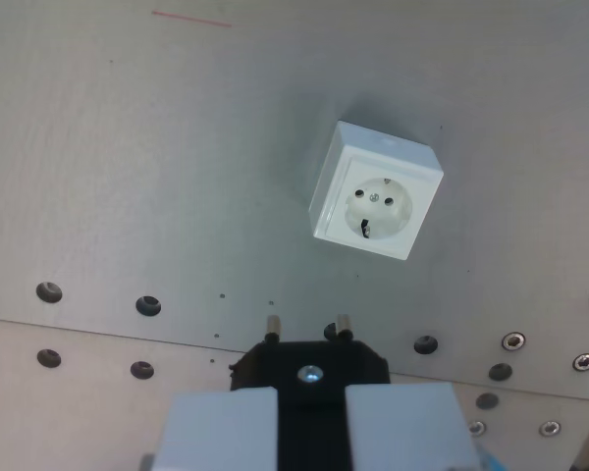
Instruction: Move above the white socket
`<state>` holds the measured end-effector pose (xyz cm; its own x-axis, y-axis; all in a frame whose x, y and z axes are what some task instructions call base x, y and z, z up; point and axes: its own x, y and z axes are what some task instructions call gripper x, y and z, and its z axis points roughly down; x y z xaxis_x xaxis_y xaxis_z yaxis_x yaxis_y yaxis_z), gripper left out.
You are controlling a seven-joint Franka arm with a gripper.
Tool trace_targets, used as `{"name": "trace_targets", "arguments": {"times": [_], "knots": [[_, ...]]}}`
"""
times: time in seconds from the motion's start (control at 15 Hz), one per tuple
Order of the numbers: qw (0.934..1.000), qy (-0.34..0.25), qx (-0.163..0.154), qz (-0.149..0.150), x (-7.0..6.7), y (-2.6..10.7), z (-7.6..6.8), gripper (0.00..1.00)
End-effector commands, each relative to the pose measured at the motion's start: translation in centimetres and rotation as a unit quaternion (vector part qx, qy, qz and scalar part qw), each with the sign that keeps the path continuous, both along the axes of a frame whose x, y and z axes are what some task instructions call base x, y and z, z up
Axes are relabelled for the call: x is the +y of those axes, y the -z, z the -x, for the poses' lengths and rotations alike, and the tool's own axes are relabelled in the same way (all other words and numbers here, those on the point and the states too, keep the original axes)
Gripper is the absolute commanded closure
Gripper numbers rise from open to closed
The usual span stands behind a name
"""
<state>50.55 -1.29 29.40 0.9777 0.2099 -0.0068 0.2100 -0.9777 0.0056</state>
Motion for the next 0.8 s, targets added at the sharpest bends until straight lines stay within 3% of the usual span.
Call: {"name": "trace_targets", "arguments": {"times": [0.07, 0.8], "knots": [[1.0000, 0.000, 0.000, 0.000, -0.01, -0.01, 0.00, 1.00], [0.9999, 0.012, -0.005, 0.001, -0.15, 0.45, 0.12, 1.00]]}}
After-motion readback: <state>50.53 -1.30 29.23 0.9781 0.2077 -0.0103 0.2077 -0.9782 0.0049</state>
